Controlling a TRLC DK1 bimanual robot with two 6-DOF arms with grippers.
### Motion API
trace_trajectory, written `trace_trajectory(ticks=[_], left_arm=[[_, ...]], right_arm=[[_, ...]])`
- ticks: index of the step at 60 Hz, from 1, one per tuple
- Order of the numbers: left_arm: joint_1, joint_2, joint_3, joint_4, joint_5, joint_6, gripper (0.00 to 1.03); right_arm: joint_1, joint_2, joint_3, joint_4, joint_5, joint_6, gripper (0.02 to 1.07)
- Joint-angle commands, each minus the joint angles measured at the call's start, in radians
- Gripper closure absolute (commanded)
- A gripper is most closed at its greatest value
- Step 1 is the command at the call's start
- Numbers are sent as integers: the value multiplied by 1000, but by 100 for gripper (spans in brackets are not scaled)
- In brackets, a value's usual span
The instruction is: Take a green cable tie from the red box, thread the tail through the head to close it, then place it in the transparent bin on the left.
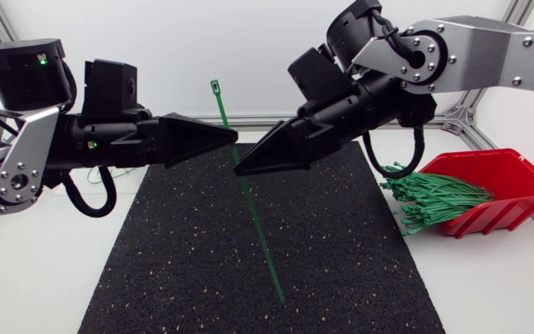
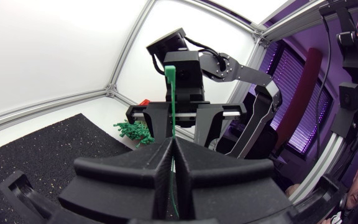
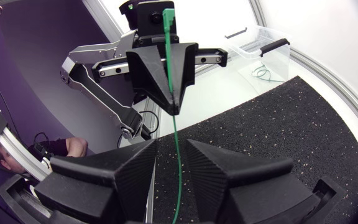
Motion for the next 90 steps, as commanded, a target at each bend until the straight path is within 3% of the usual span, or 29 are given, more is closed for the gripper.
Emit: trace_trajectory(ticks=[1,10,63,67,74,90], left_arm=[[-8,15,31,-1,-3,-18,99],[-10,17,29,-1,-5,-18,99],[-18,17,28,0,-9,-18,99],[-18,18,28,0,-9,-18,99],[-18,21,28,0,-9,-18,99],[-18,23,25,5,-9,-18,99]], right_arm=[[23,-3,-7,13,0,-11,68],[27,-3,-7,25,5,-8,83],[-8,-31,-29,52,19,7,85],[-8,-31,-30,57,19,7,97],[-5,-32,-36,66,20,7,101],[-9,-34,-44,77,51,20,101]])
